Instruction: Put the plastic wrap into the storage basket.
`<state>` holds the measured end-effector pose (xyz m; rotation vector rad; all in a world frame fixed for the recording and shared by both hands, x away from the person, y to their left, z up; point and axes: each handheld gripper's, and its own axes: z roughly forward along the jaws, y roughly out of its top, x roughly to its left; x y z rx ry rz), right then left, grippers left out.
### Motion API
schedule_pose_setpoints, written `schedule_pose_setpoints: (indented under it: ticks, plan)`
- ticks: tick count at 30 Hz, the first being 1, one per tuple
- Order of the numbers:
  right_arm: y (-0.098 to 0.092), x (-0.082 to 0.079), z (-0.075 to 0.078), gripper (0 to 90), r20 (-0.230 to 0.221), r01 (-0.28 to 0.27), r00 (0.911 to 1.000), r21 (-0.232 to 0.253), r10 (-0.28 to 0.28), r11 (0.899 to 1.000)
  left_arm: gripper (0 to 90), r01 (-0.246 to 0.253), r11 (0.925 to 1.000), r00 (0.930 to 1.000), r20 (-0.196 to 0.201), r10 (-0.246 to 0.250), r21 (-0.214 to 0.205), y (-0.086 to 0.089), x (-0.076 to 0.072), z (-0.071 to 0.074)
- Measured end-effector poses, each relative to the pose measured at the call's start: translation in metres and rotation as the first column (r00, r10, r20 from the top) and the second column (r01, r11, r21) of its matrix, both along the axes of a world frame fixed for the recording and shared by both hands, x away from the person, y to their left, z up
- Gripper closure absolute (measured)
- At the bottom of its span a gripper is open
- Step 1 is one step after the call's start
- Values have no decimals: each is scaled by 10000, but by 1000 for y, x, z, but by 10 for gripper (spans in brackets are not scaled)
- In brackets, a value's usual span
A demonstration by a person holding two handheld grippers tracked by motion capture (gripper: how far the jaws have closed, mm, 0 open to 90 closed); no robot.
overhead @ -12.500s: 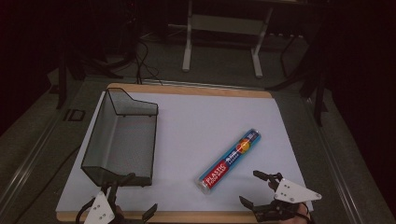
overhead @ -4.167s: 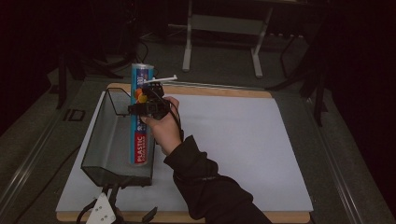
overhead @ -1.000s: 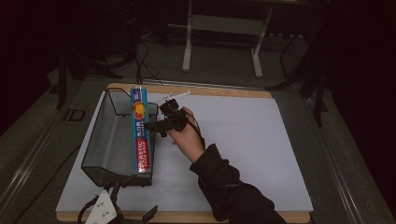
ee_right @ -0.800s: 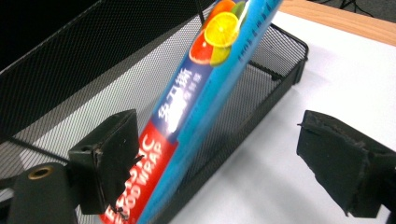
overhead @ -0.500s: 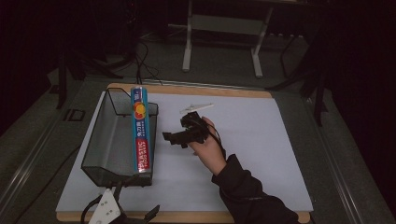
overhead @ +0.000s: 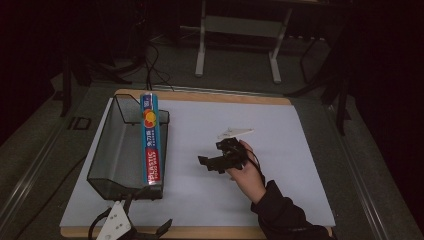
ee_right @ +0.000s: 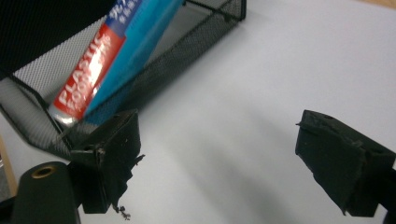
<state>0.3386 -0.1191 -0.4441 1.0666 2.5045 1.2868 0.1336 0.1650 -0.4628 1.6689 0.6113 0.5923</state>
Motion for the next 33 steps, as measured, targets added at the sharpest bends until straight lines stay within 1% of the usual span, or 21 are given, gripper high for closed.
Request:
schedule_pose_setpoints:
  ticks: [3, 6, 9, 10, 13, 16, 18, 20, 23, 33]
  plan:
    - [-11, -3, -2, 139, -39, 107, 9999, 64, -107, 9999, 27, -12, 10000, 10000, -28, 12, 22, 0, 0, 0]
    - [-23, -6, -2, 139, -24, 257, 9997, 233, -257, 9994, 27, -13, 10000, 10000, -30, 13, 53, 0, 0, 0]
    - [-33, -10, -3, 139, -2, 378, 9993, 195, -378, 9991, 27, -17, 10000, 10000, -17, 17, 55, -1, 0, 0]
    - [-37, -11, -3, 139, -78, 394, 9992, 235, -393, 9989, 27, -13, 10000, 10000, -22, 14, 57, -1, 0, 0]
    - [-47, -16, -5, 139, -114, 468, 9989, 268, -465, 9985, 27, -20, 10000, 10000, -28, 20, 65, -1, 0, 0]
    - [-56, -20, -8, 139, -114, 554, 9984, 296, -551, 9980, 27, -3, 9999, 10000, -42, 4, 122, -1, 0, -1]
    - [-63, -23, -12, 140, -193, 652, 9977, 335, -646, 9973, 27, 5, 9999, 10000, -40, -4, 123, -1, 0, -1]
    - [-68, -25, -15, 139, -287, 710, 9971, 297, -702, 9970, 27, 23, 9999, 10000, -41, -22, 114, -1, 0, -1]
    - [-75, -27, -17, 139, -307, 801, 9964, 302, -791, 9963, 27, 28, 9999, 10000, -49, -27, 120, -2, 0, -1]
    - [-99, -43, -17, 139, -198, 915, 9957, 364, -908, 9951, 27, 49, 9999, 10000, -47, -48, 149, -2, 0, -1]
